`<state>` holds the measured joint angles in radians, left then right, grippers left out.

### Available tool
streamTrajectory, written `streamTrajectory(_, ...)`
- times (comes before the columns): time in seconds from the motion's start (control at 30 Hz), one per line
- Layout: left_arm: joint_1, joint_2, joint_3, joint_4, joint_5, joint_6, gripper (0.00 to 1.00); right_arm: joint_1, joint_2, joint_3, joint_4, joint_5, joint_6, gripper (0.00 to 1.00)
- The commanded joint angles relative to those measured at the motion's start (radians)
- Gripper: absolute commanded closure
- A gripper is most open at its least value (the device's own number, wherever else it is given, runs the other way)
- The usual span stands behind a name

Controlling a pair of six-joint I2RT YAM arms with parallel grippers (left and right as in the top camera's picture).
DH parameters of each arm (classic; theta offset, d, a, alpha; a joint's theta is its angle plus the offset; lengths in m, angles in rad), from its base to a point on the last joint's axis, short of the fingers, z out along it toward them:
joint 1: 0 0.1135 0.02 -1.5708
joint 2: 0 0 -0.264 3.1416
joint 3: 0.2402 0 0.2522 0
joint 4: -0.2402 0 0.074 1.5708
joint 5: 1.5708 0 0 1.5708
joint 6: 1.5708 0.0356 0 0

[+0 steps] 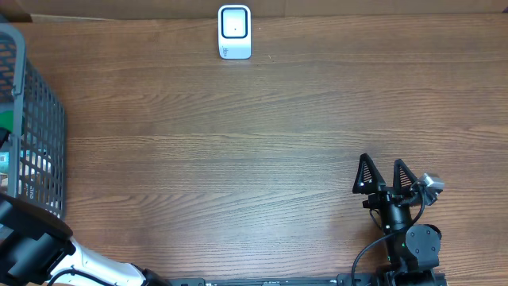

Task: Scan the item barcode
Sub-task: 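Lower the left gripper into the basket and grasp the clear snack bag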

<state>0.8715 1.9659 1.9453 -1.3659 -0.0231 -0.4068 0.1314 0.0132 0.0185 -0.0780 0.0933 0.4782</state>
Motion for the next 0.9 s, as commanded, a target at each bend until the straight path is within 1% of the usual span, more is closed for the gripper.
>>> streamTrajectory(0.0, 0.009, 0.04, 0.004, -0.01, -0.077, 0.03, 0.0, -0.002, -0.003, -0.01, 0.005, 0.002, -0.003, 0.0)
streamTrajectory(0.37, 0.019, 0.195, 0.004, 0.002, -0.077, 0.045, 0.0, -0.002, -0.003, -0.01, 0.005, 0.002, -0.003, 0.0)
streamTrajectory(0.53, 0.019, 0.269, 0.004, 0.013, -0.077, 0.045, 0.1, -0.002, -0.003, -0.01, 0.005, 0.002, -0.003, 0.0)
streamTrajectory(0.67, 0.019, 0.311, 0.004, 0.023, -0.083, 0.045, 0.15, -0.002, -0.003, -0.01, 0.005, 0.002, -0.003, 0.0)
streamTrajectory(0.7, 0.019, 0.319, 0.004, 0.025, -0.082, 0.045, 0.19, -0.002, -0.003, -0.01, 0.005, 0.002, -0.003, 0.0)
streamTrajectory(0.73, 0.019, 0.329, 0.004, 0.029, -0.082, 0.045, 0.26, -0.002, -0.003, -0.01, 0.005, 0.002, -0.003, 0.0)
streamTrajectory(0.8, 0.019, 0.336, 0.004, 0.032, -0.082, 0.045, 0.41, -0.002, -0.003, -0.01, 0.005, 0.002, -0.003, 0.0)
streamTrajectory(0.83, 0.019, 0.341, 0.004, 0.035, -0.084, 0.045, 0.51, -0.002, -0.003, -0.01, 0.005, 0.002, -0.003, 0.0)
streamTrajectory(0.87, 0.019, 0.342, 0.004, 0.036, -0.085, 0.045, 0.55, -0.002, -0.003, -0.01, 0.005, 0.002, -0.003, 0.0)
